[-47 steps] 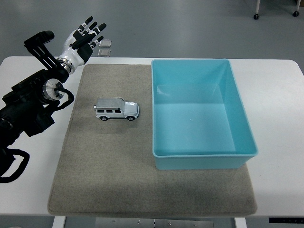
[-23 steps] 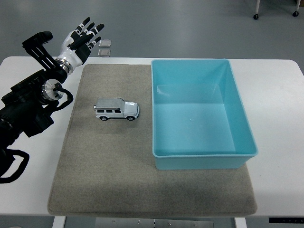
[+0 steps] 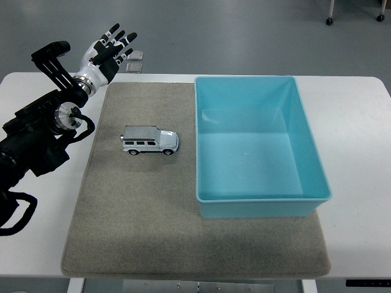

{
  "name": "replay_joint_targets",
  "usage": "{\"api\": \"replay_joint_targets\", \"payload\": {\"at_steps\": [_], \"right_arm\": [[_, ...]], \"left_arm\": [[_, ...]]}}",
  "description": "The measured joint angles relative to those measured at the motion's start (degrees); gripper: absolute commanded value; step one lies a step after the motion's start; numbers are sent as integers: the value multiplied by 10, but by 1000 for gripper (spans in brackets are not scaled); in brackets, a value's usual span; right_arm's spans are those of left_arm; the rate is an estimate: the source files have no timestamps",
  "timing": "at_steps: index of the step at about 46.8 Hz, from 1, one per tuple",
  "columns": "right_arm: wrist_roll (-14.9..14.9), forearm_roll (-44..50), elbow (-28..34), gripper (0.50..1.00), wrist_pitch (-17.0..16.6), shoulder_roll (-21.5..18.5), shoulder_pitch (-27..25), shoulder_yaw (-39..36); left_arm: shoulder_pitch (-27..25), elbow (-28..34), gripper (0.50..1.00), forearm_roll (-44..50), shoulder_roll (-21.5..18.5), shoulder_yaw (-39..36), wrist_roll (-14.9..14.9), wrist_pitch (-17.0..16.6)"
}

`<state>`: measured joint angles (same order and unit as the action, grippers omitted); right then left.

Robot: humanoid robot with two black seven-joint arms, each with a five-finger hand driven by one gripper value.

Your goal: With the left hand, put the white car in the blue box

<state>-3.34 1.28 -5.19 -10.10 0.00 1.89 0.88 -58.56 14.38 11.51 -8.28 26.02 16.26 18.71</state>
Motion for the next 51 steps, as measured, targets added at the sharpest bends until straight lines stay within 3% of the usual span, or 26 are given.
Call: {"api": "replay_joint_targets", "payload": {"at_steps": [24,40,51], "right_arm": [[0,0,0,936,0,0,0,0],[0,0,0,936,0,0,0,0],[0,0,0,936,0,0,0,0]], "left_arm": [[-13,21,1000,-36,-4,-103,-3,-4],[-29,22,1000,-291,-19,-109,-3,7],[-51,22,1000,-394,-57,-110,-3,68]]}}
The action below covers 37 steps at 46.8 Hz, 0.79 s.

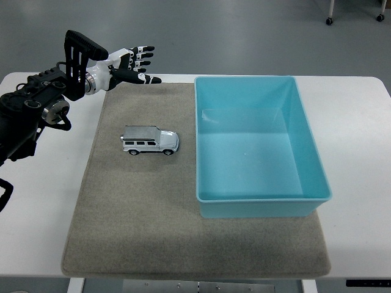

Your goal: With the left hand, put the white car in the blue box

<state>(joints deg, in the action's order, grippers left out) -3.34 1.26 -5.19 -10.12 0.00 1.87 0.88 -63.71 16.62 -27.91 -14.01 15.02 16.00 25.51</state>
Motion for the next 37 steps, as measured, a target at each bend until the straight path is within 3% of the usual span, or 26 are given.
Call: {"api": "replay_joint_targets", "payload": {"at_steps": [11,20,37], "right_arm": [[0,0,0,936,0,0,0,0],[0,0,0,936,0,0,0,0],[0,0,0,936,0,0,0,0]], "left_arm": [[-45,18,1000,-131,-45,-2,1,91],[-65,76,1000,-231,-77,-5,1,95],[-83,256,1000,-406,-139,-6,2,95]]}}
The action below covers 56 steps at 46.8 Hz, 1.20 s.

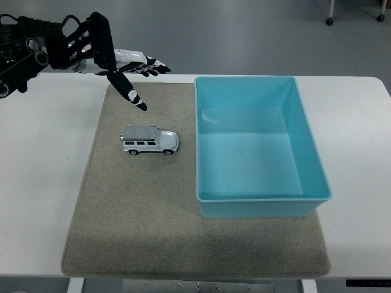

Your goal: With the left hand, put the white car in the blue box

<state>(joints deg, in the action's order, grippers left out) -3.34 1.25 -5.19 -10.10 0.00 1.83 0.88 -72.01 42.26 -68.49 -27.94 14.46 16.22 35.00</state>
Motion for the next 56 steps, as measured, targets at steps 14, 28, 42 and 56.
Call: {"api": "replay_joint_targets", "payload": {"at_steps": [14,28,42,56], "right_arm": [[0,0,0,936,0,0,0,0],[0,0,0,936,0,0,0,0],[0,0,0,936,0,0,0,0],[0,0,0,936,0,0,0,0]], "left_arm": [[-1,50,1000,-68,2,-5,-4,0],[0,52,1000,-81,3,-8,-6,0],[-1,81,1000,-69,-6,8,-5,0],[-13,86,1000,-77,-11,4,-6,0]]}}
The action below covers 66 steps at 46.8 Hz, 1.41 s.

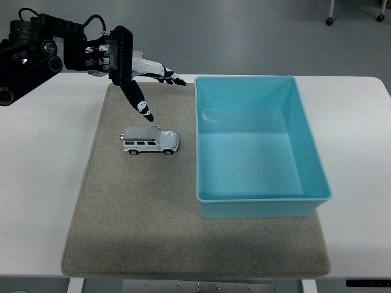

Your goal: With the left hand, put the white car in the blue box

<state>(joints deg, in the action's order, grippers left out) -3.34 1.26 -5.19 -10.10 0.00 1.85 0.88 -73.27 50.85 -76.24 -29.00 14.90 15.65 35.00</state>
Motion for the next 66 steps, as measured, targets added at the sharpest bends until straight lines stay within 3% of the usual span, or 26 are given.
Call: {"api": "replay_joint_targets", "payload": {"at_steps": [10,24,30,43,51,66], "right_arm": [[0,0,0,936,0,0,0,0],[0,0,0,936,0,0,0,0],[0,0,0,936,0,0,0,0],[0,0,0,936,0,0,0,0],[0,0,0,936,0,0,0,0],[0,0,0,936,0,0,0,0]], "left_arm": [[-8,15,1000,8,-37,-12,1,0],[-10,138,1000,9,-126,-71,9,0],[-13,160,1000,9,-149,-99,10,0],[-15,168,1000,7,-157,-137,11,-25],[-8,177,1000,9,-149,-156,11,-81],[-2,174,1000,12,-120,-198,10,-141]]}}
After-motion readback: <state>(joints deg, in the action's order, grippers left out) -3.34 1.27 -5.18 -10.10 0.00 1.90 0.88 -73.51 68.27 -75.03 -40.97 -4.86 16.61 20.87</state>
